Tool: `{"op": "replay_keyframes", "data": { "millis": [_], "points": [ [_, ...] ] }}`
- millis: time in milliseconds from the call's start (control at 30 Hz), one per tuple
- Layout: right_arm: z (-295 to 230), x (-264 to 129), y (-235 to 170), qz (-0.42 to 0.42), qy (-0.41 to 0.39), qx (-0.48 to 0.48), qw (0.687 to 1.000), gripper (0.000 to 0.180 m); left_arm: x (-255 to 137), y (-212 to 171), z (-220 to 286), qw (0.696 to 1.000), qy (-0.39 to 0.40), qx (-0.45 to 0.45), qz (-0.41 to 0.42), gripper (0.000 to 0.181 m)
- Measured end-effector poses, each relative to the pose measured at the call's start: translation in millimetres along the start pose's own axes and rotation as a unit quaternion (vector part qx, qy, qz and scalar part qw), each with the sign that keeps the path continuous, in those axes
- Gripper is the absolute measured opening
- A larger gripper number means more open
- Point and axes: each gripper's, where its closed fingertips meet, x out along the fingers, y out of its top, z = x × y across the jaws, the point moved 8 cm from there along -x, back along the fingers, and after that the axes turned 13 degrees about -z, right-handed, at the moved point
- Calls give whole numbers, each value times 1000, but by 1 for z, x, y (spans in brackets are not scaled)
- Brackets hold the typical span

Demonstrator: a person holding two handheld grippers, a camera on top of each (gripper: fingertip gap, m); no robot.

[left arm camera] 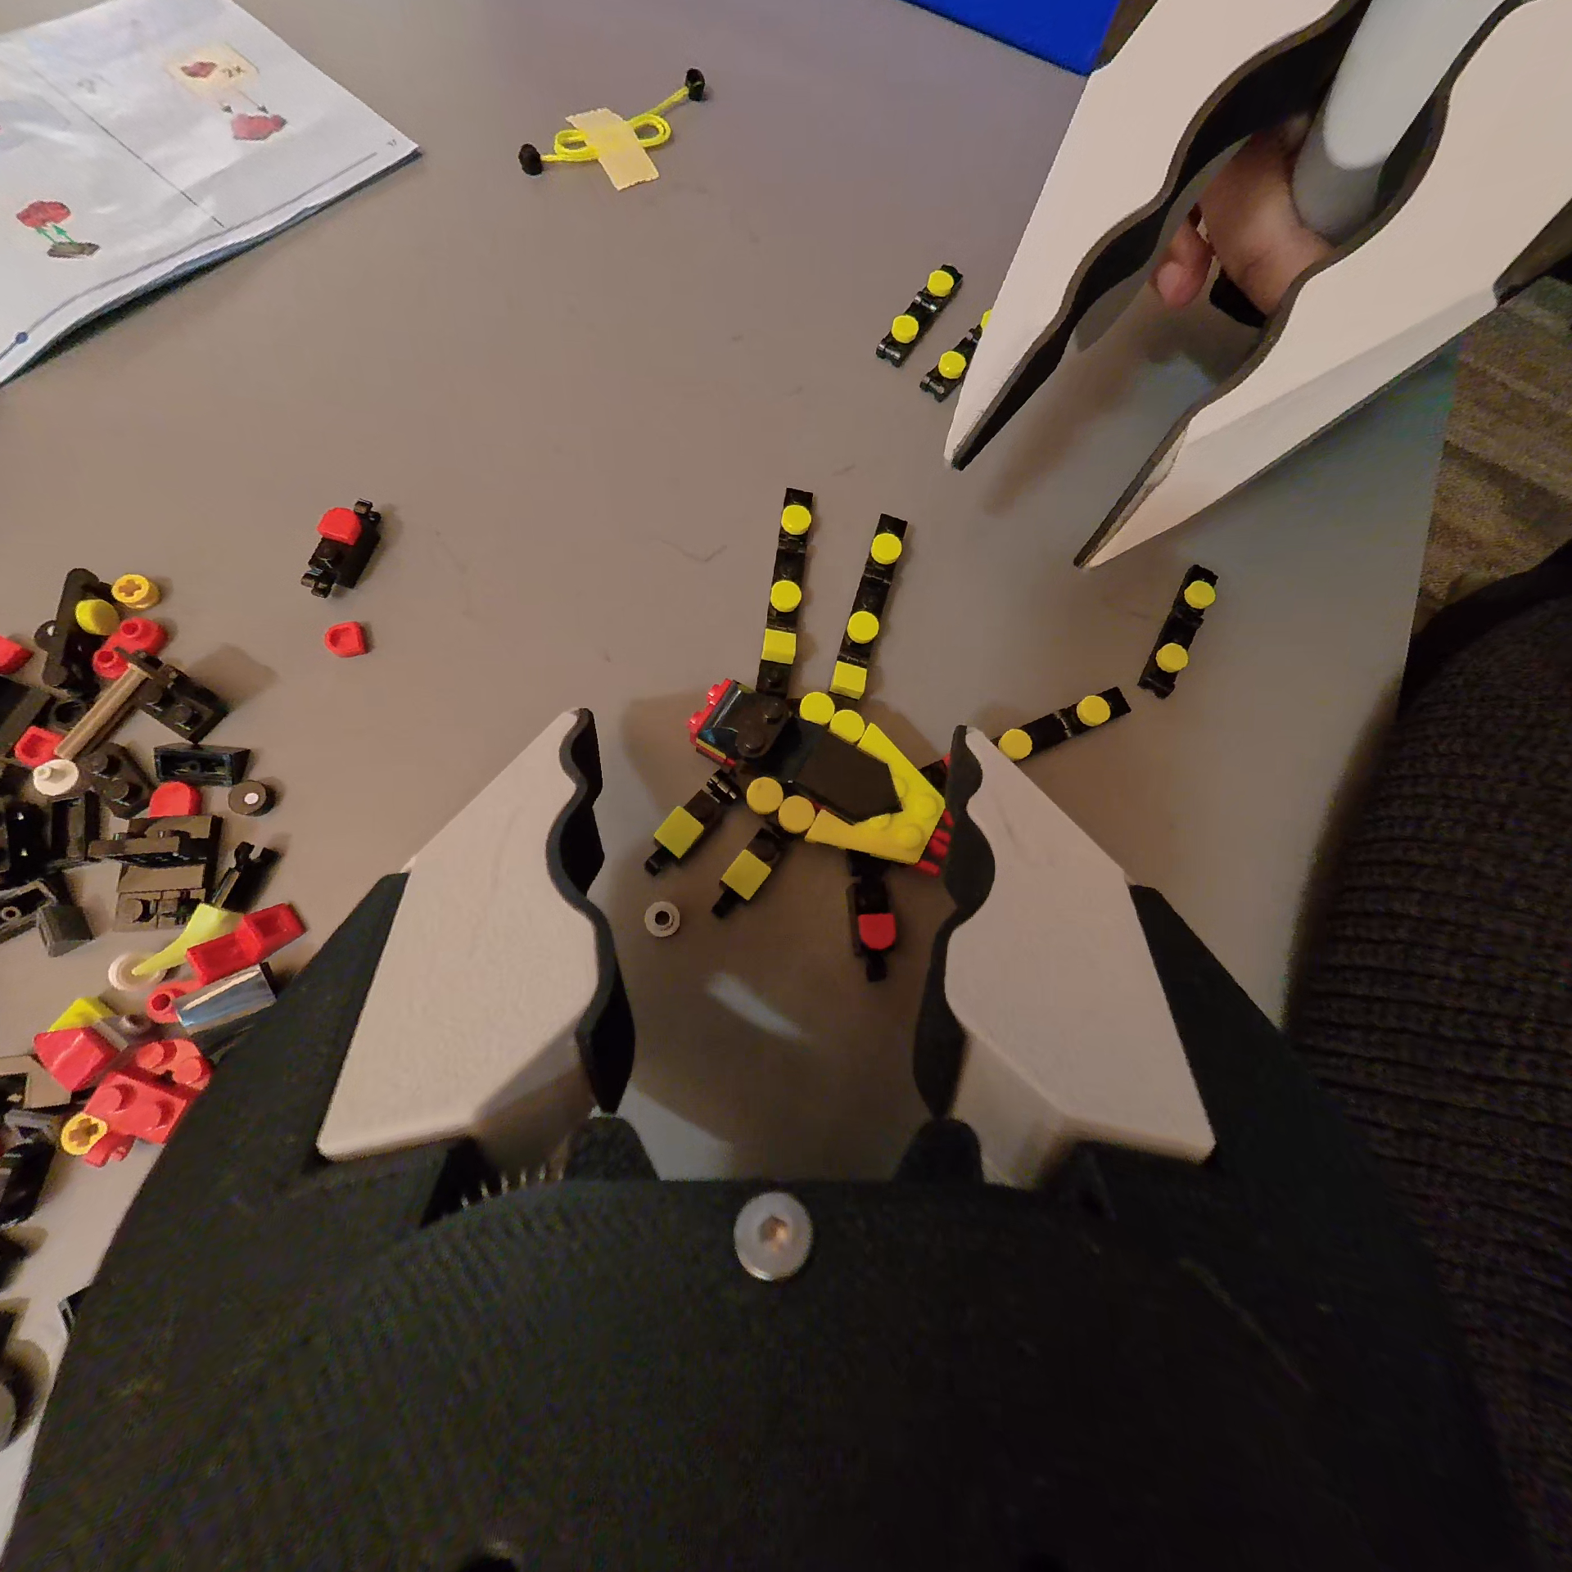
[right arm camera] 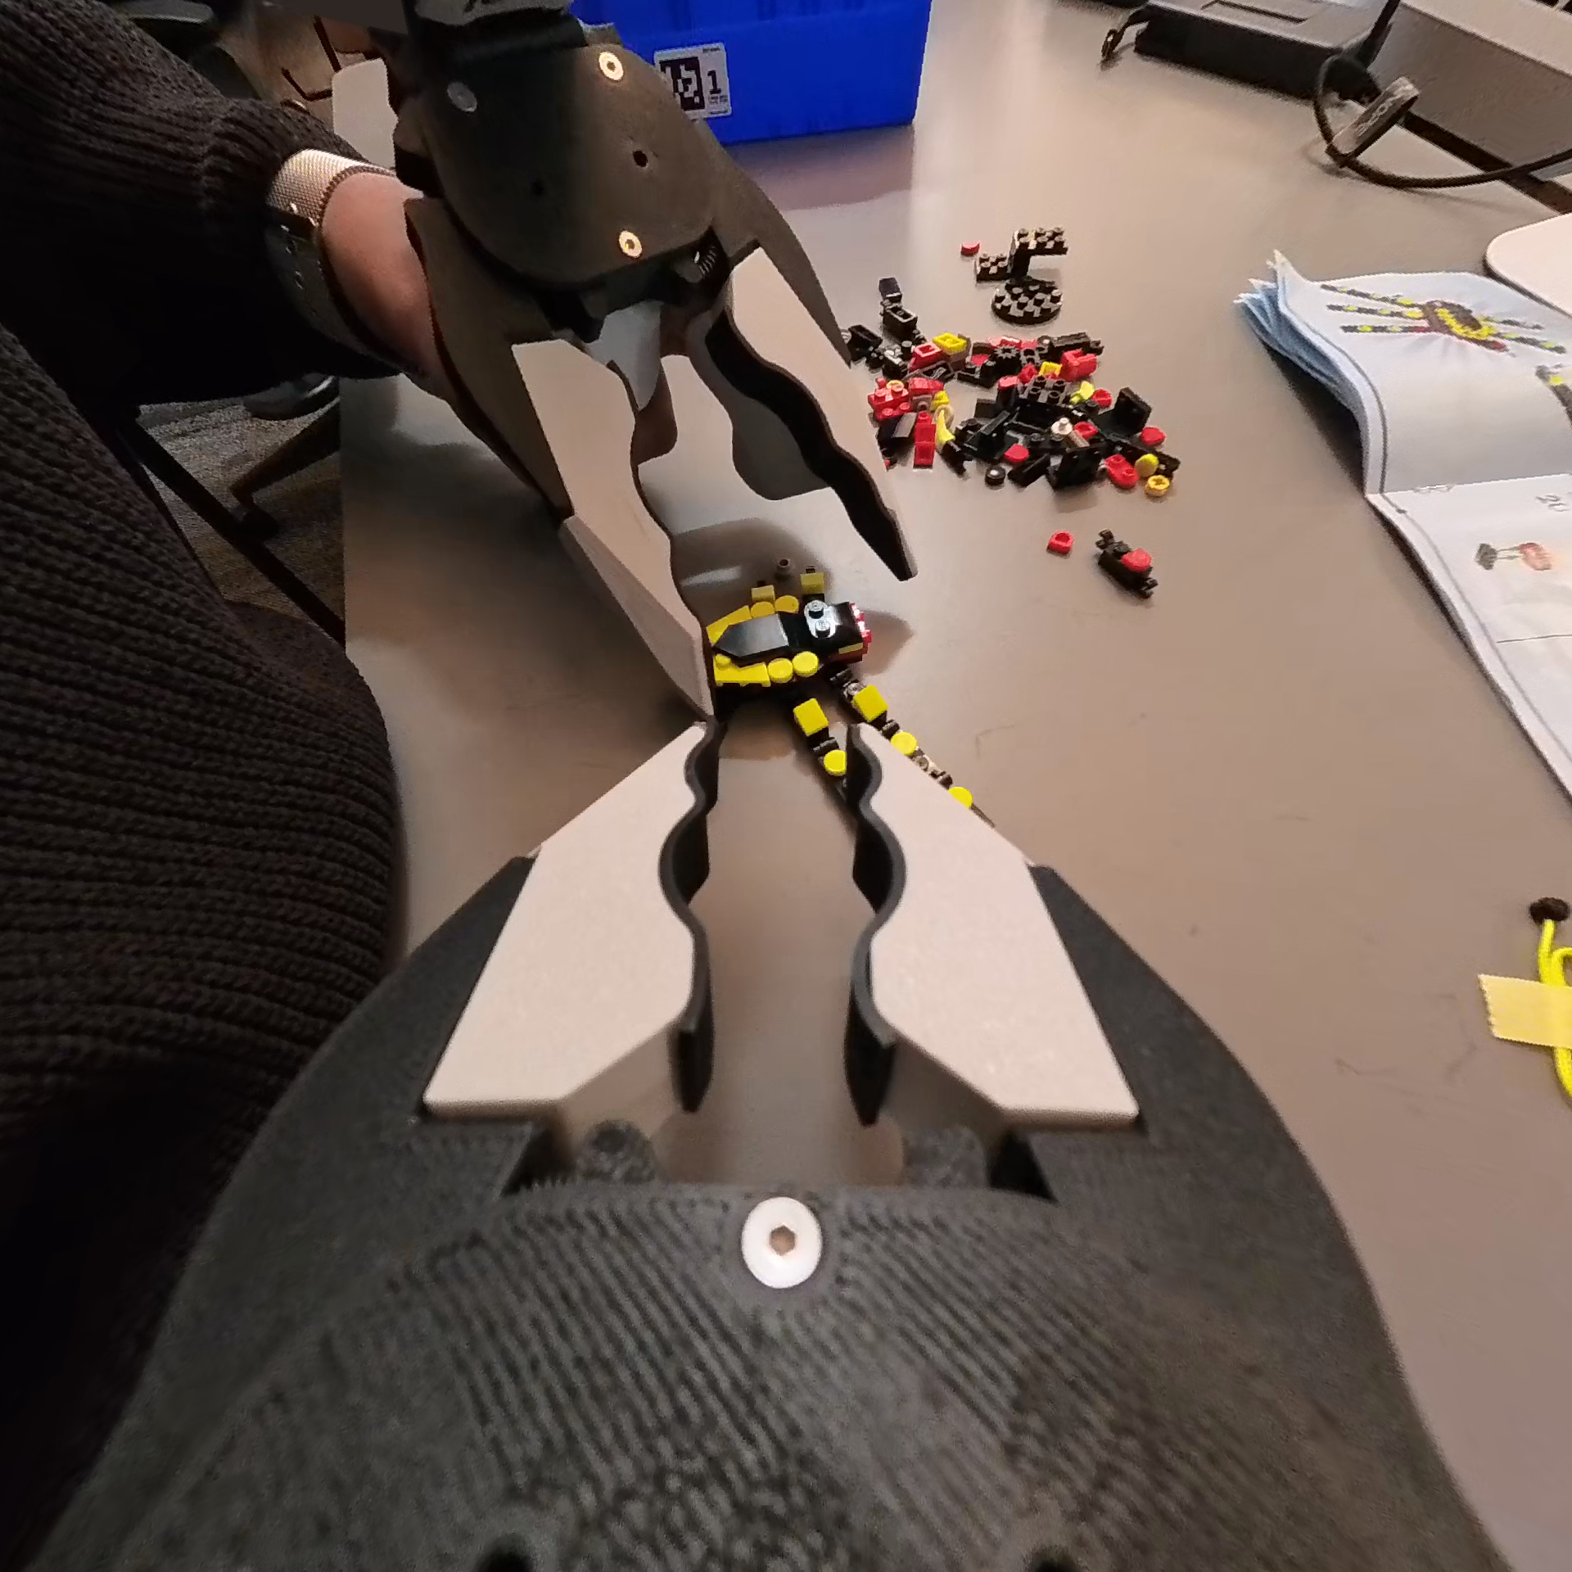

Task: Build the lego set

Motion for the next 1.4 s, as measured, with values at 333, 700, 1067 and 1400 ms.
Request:
{"op": "replay_keyframes", "data": {
  "millis": [333,700,1067,1400],
  "points": [
    [8,-9,1,32,-3,35,999,28,0,0,-1,1000,1,-3,-2,80],
    [7,-7,0,20,-10,27,999,28,-1,0,-3,1000,1,-13,2,80],
    [18,-12,-4,32,-18,51,998,28,-14,2,-19,995,-15,-81,49,80],
    [53,-25,-11,91,-58,113,988,28,-26,-6,-54,976,-41,-188,99,79]
  ]
}}
